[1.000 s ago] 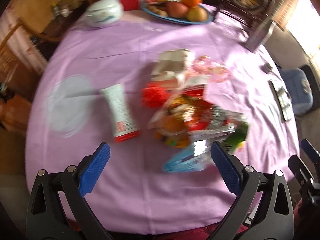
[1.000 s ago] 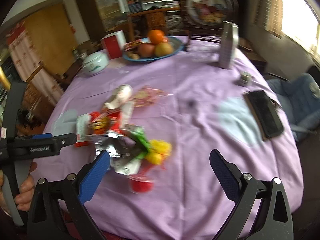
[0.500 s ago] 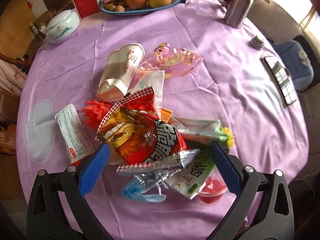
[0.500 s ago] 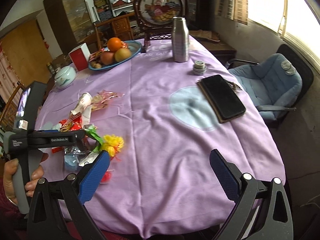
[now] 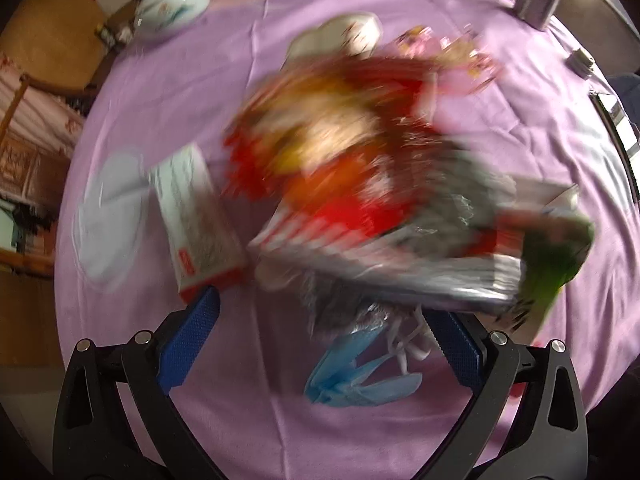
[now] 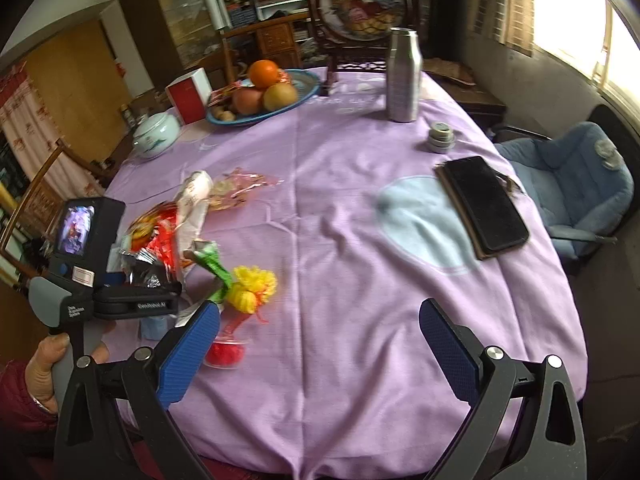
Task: Collect trash
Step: 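Reach into the trash pile and grasp the red-white snack bag with the left tool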
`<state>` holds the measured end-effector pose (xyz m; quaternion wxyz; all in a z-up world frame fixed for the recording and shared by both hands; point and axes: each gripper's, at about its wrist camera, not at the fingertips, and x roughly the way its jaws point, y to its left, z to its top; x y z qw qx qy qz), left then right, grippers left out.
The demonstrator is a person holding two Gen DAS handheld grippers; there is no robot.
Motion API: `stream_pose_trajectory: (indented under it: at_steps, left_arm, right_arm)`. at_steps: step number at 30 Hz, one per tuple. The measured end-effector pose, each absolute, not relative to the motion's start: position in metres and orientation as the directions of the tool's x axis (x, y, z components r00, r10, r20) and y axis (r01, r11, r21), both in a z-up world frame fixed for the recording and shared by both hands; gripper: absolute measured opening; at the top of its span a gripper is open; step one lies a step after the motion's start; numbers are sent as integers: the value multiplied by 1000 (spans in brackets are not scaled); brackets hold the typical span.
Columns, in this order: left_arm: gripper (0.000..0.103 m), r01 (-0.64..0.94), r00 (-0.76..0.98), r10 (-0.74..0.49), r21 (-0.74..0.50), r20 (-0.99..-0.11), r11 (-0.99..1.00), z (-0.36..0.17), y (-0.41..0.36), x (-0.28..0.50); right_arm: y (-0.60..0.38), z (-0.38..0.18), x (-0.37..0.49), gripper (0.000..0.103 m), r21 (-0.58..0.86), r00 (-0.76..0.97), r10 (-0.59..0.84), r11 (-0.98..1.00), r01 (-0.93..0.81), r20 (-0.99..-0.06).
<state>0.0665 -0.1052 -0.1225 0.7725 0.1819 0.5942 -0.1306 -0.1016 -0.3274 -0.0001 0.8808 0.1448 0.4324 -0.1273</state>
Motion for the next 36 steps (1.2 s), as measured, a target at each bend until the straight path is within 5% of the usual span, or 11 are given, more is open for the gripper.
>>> stream_pose_trajectory:
  at_steps: [7, 15, 21, 24, 26, 29, 36]
  left_arm:
    - [97, 406, 336, -22, 124, -942, 905, -97, -86, 59]
    - [97, 486, 334, -239, -51, -912, 873, -49, -106, 54]
    - [97, 514, 297, -297, -111, -907, 851, -63, -135, 80]
    - [88, 496, 253, -305, -147, -918, 856, -79, -139, 94]
    - [65, 483, 211, -304, -171, -929, 859, -89, -140, 100]
    - [45, 468, 191, -340, -219, -921, 856, -85, -132, 100]
    - [36, 447, 274, -363, -216, -891, 868, -39, -91, 84]
  right_arm:
    - [-318, -1, -93, 98, 151, 596, -65, 940, 305, -800]
    - [-319, 3, -100, 98, 142, 606, -77, 942, 305, -791]
    - [-338, 2, -119, 98, 143, 596, -123, 915, 378, -793]
    - [-347, 0, -129, 98, 150, 595, -142, 898, 414, -791]
    - [-352, -1, -133, 98, 159, 596, -148, 888, 431, -790]
    - [-357, -4, -136, 98, 184, 601, -140, 876, 445, -787]
    - [-348, -18, -103, 98, 292, 621, 8, 887, 358, -784]
